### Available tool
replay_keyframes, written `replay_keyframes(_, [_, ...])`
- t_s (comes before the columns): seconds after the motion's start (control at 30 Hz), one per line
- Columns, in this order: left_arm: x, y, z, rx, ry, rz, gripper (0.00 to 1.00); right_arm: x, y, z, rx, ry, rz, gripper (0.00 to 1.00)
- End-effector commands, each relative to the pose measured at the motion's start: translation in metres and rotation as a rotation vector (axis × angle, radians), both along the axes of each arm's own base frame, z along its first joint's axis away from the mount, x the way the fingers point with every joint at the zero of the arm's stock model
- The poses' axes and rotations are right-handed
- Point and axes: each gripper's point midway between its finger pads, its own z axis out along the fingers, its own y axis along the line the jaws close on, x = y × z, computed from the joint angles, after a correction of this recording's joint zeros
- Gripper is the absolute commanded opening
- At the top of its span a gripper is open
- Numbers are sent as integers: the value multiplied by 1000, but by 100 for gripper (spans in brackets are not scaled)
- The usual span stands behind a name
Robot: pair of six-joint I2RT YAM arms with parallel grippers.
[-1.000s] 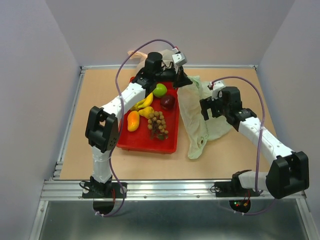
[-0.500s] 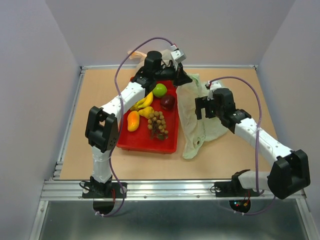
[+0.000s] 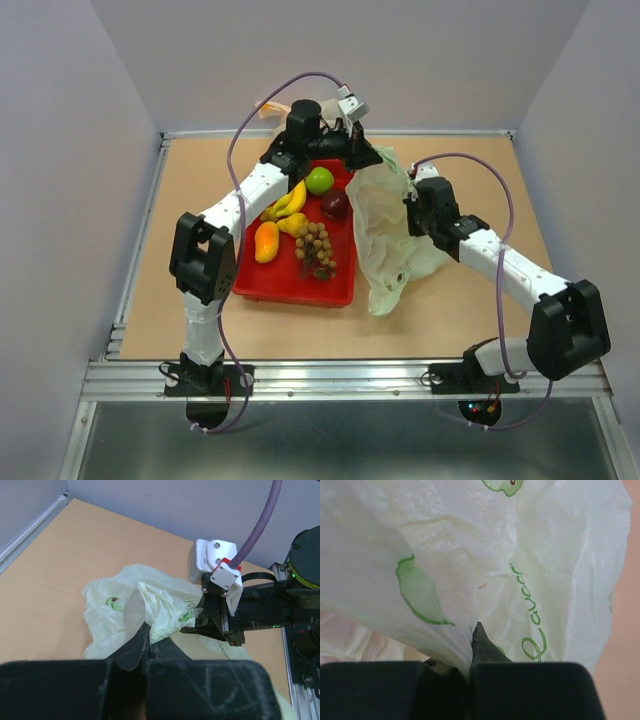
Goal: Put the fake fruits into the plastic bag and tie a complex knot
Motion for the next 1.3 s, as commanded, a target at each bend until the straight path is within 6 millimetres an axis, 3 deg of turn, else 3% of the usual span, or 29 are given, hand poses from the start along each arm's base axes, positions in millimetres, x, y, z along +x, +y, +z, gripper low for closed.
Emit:
replay_keyframes(0.0, [20,17,34,-43,-68,69,1,-2,16,52,165,-45,1,0])
replay_keyframes(0.1, [45,26,36,-37,-78,147,10,-21,29,66,284,-6,46,0])
replay_keyframes(0.13, [54,27,27,-26,-59,161,14,-25,33,68,319,6,52,1])
replay_keyframes(0.17, [60,27,35,-33,-75,172,30,-29,32,66,325,19,38,0])
replay_keyframes(0.2, [67,27,29,-16,-82,179,35,-30,30,66,330,19,20,0])
replay_keyframes(0.23, [68,27,35,-15,-92,174,47,-30,24,62,324,22,-19,0])
replay_keyframes(0.33, [68,32,42,-16,-103,184,66,-27,7,56,328,28,-106,1])
replay_keyframes(0.43, [70,61,59,-45,-66,234,70,-23,-2,56,334,25,-158,1])
replay_keyframes(0.5, [70,84,51,-37,-17,273,73,-22,-10,58,335,18,-196,0])
replay_keyframes(0.53, [69,109,49,-31,-3,318,75,-22,-12,60,339,14,-208,0])
replay_keyframes(0.6, [68,137,45,-16,-1,381,76,-23,-17,62,346,10,-226,0])
replay_keyframes(0.63, [55,152,40,-5,17,406,79,-25,-16,64,361,8,-230,0])
replay_keyframes(0.67, [56,173,36,12,10,436,80,-28,-16,64,365,15,-234,0])
replay_keyframes(0.7, [45,184,40,26,-7,451,80,-30,-17,62,367,19,-238,0])
replay_keyframes(0.8, [25,213,-13,163,55,494,82,-35,-19,59,371,25,-249,0])
replay_keyframes(0.83, [9,219,-8,174,36,499,83,-37,-20,54,368,35,-257,0])
replay_keyframes(0.87, [-5,222,-35,207,81,493,83,-38,-22,53,363,34,-262,0])
replay_keyframes(0.93, [-33,226,-40,226,86,480,88,-38,-24,51,357,35,-268,0])
replay_keyframes(0.97, [-47,228,-61,246,138,472,88,-38,-24,51,357,37,-269,0])
replay_keyframes(1.03, [-65,230,-68,262,154,490,88,-38,-24,49,354,42,-269,0])
replay_keyframes(1.07, [-76,229,-85,281,185,479,88,-37,-24,49,355,44,-265,1])
replay_keyframes(1.1, [-99,219,-114,355,227,498,85,-38,-23,42,352,62,-262,0])
replay_keyframes(1.27, [-114,196,-141,408,291,488,79,-36,-24,37,343,70,-268,0])
